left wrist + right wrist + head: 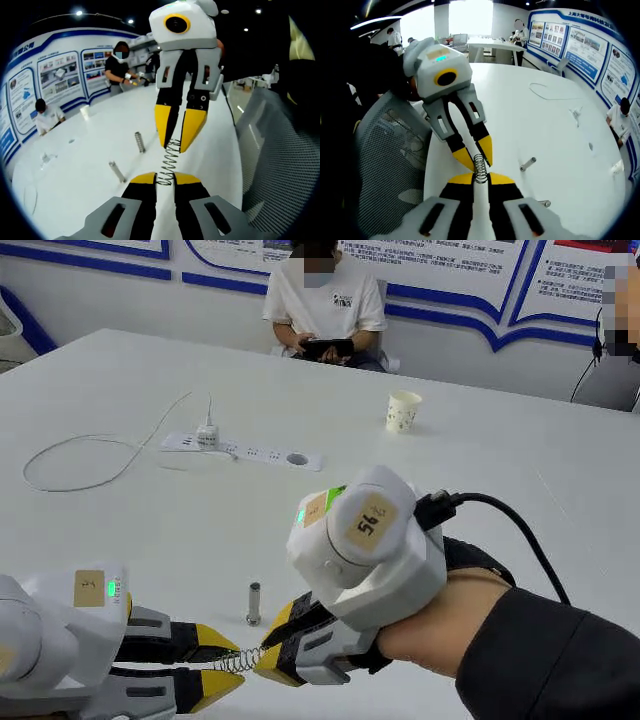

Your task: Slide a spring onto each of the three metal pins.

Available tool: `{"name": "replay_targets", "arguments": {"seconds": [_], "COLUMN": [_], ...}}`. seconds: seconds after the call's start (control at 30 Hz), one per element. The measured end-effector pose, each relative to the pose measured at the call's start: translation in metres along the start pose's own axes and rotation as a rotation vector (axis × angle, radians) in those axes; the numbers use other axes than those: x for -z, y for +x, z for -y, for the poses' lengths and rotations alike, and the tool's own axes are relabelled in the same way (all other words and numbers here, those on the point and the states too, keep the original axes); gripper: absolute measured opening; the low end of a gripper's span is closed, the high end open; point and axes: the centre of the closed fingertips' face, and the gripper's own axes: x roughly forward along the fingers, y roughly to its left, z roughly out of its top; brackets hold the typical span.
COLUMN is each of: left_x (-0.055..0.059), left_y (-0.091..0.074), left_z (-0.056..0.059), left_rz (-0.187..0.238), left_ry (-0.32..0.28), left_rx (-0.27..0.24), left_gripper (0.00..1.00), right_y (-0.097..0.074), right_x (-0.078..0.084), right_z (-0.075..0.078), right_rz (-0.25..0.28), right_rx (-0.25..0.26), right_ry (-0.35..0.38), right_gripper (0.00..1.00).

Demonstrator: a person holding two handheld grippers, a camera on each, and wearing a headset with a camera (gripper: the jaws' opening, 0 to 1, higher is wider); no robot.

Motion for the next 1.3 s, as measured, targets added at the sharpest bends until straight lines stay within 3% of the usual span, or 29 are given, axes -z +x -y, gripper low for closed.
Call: {"name": "replay_targets", "arguments": {"seconds": [0.47,0.83,1.3], "left_x": [-0.009,-0.018,-0.017], "left_y": [0.002,0.004,0.003], "left_z": [0.002,0.003,-0.001], "left_rz": [0.026,0.046,0.043], "left_ry": [-0.014,-0.021,-0.026], "left_rx": [0.005,0.011,-0.004], "left_gripper": [0.11,0.12,0.17], "right_y": [-0.005,-0.005,-0.007], "right_x": [-0.030,-0.041,-0.041], "right_z": [0.001,0.000,0.008], "right_rz": [0.123,0.162,0.180], "right_rx": [0.025,0.037,0.068], "right_ry": [-0.022,-0.032,-0.027], "right_gripper": [0.11,0.11,0.11]}}
